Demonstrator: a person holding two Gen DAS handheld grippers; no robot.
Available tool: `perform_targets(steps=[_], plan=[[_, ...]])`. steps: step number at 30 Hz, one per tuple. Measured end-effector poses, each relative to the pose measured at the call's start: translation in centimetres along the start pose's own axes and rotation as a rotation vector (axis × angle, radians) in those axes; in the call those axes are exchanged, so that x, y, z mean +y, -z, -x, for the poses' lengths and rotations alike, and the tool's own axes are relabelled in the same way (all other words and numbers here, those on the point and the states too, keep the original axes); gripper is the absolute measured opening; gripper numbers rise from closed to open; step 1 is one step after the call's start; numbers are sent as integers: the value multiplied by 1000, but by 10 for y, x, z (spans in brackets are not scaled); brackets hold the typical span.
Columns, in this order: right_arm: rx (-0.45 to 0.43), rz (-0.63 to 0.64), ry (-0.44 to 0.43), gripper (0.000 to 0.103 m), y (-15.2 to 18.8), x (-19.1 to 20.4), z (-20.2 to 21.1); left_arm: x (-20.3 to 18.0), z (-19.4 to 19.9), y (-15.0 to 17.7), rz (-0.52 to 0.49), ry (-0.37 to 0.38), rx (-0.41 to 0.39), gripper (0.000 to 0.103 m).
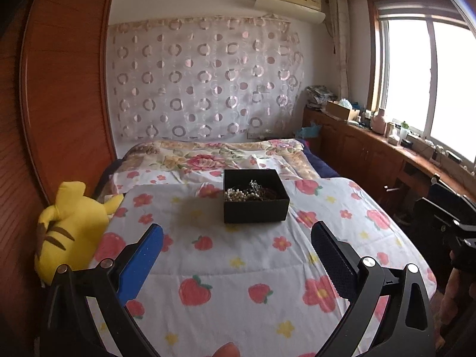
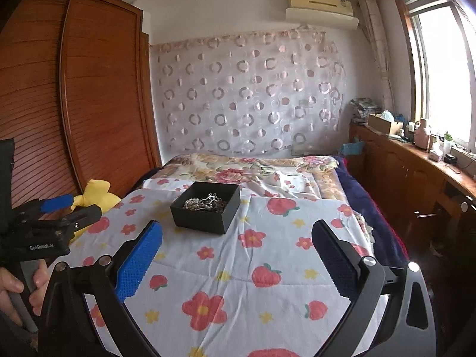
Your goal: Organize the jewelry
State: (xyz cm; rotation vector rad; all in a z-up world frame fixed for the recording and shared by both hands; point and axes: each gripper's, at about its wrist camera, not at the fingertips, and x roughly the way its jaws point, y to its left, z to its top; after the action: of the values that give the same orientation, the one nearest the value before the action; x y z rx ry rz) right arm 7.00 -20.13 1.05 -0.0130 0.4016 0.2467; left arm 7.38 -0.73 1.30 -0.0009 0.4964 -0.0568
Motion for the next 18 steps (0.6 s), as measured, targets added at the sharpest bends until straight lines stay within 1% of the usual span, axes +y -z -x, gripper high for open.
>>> perform_targets(steps=[9, 18], plan=[[-5, -8, 4, 101, 5, -1, 6, -4, 16, 2, -19, -5, -23, 96], [-5, -5, 14, 101, 4, 2, 10, -6, 19, -2, -20, -2, -34, 96]])
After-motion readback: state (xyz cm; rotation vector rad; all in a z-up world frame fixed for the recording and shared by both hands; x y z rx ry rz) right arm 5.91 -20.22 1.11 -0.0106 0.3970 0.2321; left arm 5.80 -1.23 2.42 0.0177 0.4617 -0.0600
